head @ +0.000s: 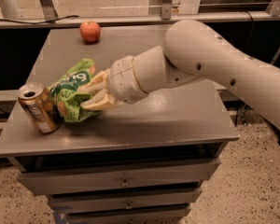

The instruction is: Move green rice chip bag near orange can

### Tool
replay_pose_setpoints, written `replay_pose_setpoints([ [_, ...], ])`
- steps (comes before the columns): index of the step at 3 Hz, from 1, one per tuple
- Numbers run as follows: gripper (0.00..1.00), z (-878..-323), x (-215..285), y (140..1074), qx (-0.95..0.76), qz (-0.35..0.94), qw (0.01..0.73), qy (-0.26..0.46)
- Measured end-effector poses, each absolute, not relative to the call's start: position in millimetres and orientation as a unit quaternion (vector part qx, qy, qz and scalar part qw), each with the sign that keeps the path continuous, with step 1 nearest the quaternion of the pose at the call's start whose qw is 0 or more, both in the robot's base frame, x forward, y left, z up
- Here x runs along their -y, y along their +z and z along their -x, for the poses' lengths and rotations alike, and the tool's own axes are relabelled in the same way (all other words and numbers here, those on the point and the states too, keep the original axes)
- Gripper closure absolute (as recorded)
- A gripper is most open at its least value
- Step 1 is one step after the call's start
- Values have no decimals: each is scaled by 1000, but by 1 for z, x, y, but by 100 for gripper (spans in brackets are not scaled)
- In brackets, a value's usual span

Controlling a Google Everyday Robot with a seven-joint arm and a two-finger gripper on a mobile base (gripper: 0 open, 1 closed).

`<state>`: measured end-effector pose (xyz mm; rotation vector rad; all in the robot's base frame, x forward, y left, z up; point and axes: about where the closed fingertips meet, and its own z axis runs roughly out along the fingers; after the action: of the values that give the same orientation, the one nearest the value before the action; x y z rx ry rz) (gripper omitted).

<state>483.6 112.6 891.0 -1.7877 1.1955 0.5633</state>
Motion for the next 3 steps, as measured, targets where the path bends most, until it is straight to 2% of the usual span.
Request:
replay_pose_setpoints([
  [1,82,-481,-118,890,-482,722,442,225],
  [3,35,-488,-113,878,-488,727,433,213],
])
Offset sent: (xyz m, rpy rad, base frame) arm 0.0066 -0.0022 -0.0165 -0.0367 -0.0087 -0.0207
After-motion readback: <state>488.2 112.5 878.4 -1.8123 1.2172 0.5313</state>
